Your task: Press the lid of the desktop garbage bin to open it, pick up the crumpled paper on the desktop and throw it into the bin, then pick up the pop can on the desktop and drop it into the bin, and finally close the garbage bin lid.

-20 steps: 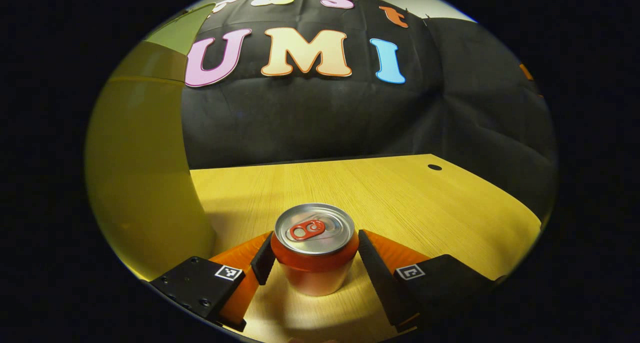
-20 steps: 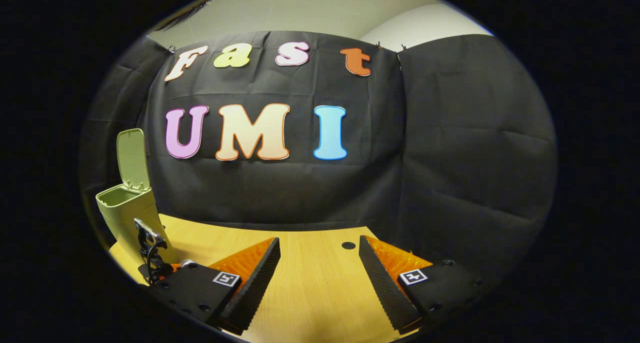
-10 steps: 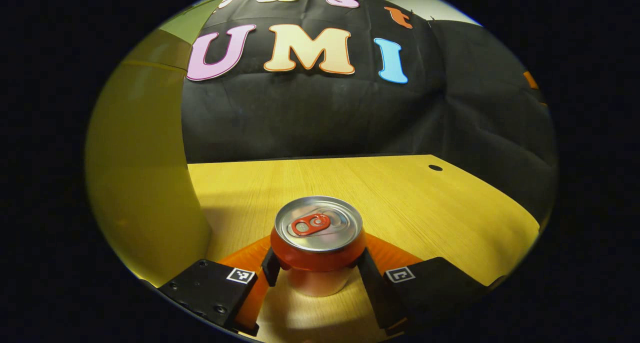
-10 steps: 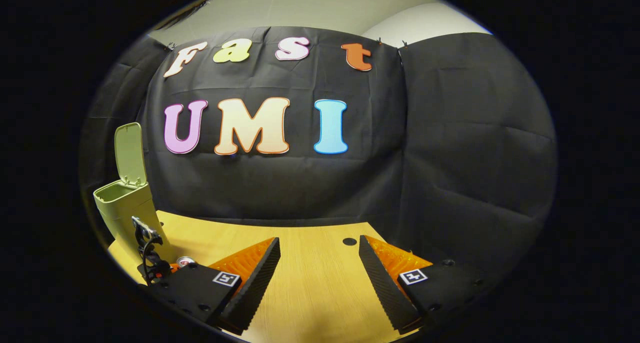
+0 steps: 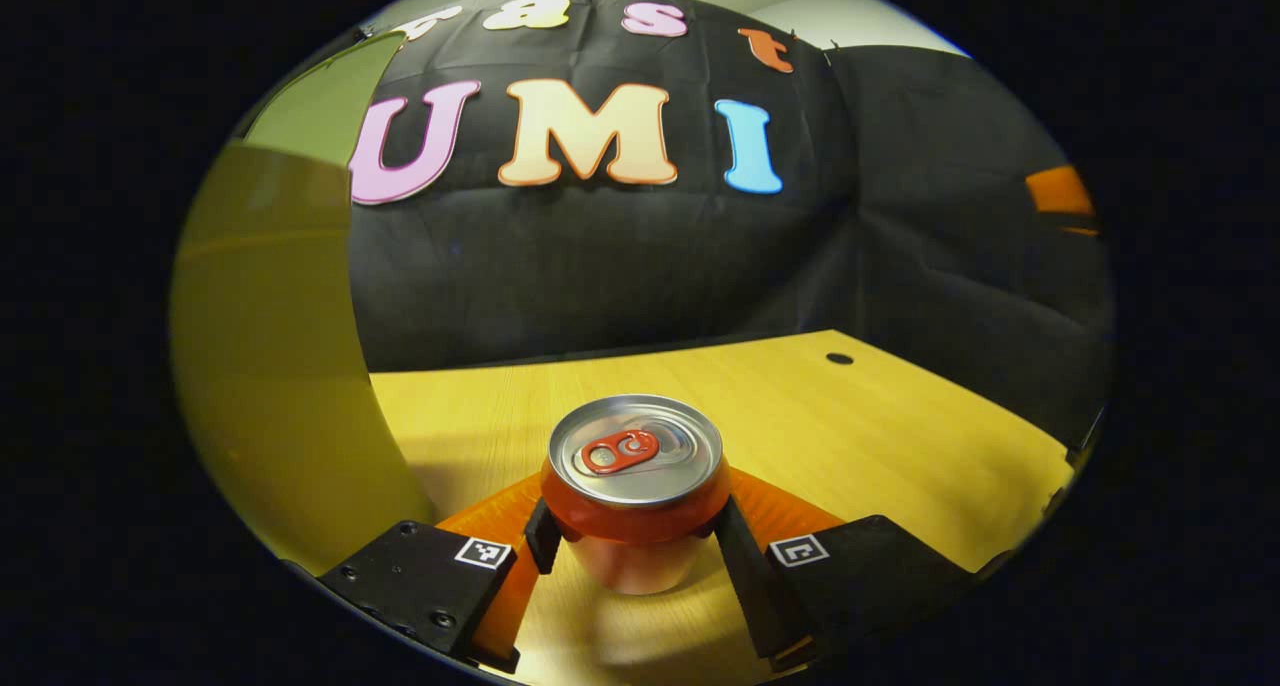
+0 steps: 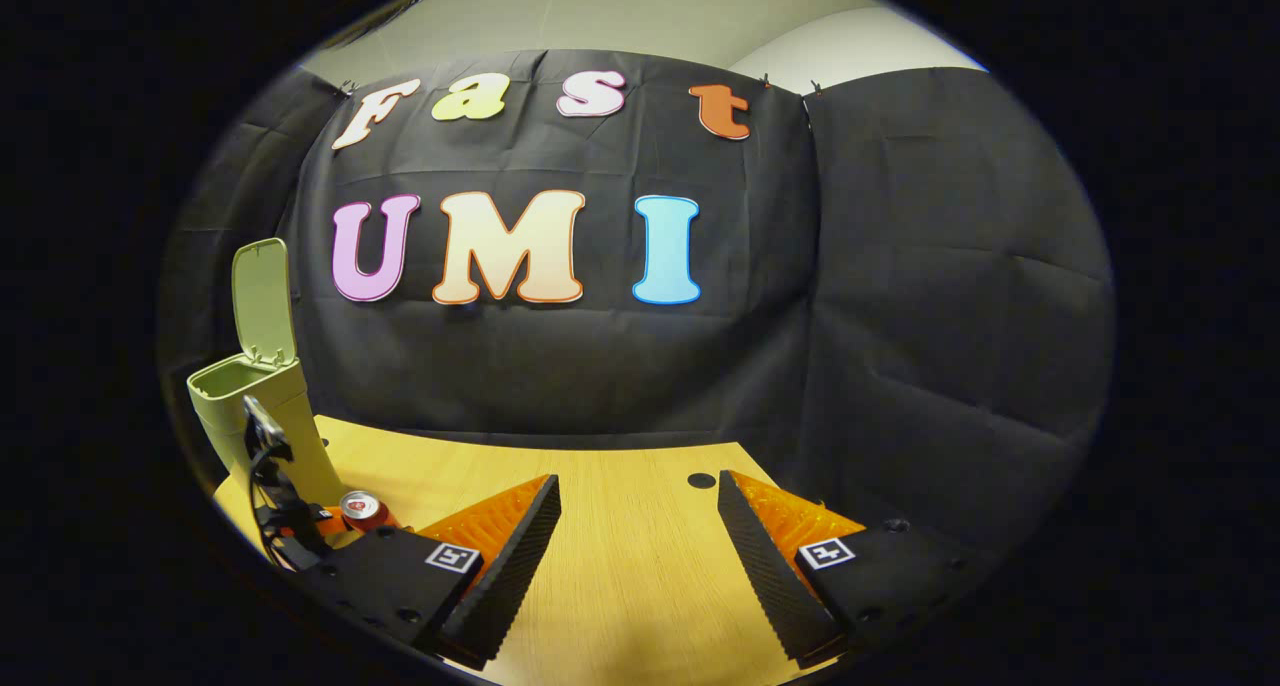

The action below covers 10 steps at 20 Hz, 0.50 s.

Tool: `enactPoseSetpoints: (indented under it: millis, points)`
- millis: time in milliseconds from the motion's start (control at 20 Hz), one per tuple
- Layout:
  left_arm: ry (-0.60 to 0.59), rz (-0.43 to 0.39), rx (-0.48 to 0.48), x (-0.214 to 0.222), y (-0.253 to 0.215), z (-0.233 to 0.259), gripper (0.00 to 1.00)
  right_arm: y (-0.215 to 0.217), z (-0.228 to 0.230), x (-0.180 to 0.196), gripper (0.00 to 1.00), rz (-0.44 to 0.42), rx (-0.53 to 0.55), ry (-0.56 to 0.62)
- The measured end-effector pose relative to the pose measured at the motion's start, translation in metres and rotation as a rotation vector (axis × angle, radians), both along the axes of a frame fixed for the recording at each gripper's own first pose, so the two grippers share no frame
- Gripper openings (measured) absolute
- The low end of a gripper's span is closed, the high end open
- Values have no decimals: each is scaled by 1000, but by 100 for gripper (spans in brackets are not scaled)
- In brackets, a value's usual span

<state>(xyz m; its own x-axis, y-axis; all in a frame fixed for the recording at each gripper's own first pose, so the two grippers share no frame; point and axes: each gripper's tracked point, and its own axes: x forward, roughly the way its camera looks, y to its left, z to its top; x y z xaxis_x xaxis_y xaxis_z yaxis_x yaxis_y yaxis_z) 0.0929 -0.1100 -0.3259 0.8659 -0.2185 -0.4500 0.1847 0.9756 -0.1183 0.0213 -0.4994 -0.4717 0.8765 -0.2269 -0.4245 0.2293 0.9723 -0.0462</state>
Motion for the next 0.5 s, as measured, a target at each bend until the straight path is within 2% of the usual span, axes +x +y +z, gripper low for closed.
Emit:
enactPoseSetpoints:
  millis: [100,400,500]
  points:
    - [-26,-8,-26,0,3,35,78,0,5,2,99,-6,4,-15]
    - [-122,-31,-1,-10,43,157,76,17,22,7,99,6,27,-41]
    - [-115,-28,-8,-9,62,185,77,28,33,12,99,16,43,-65]
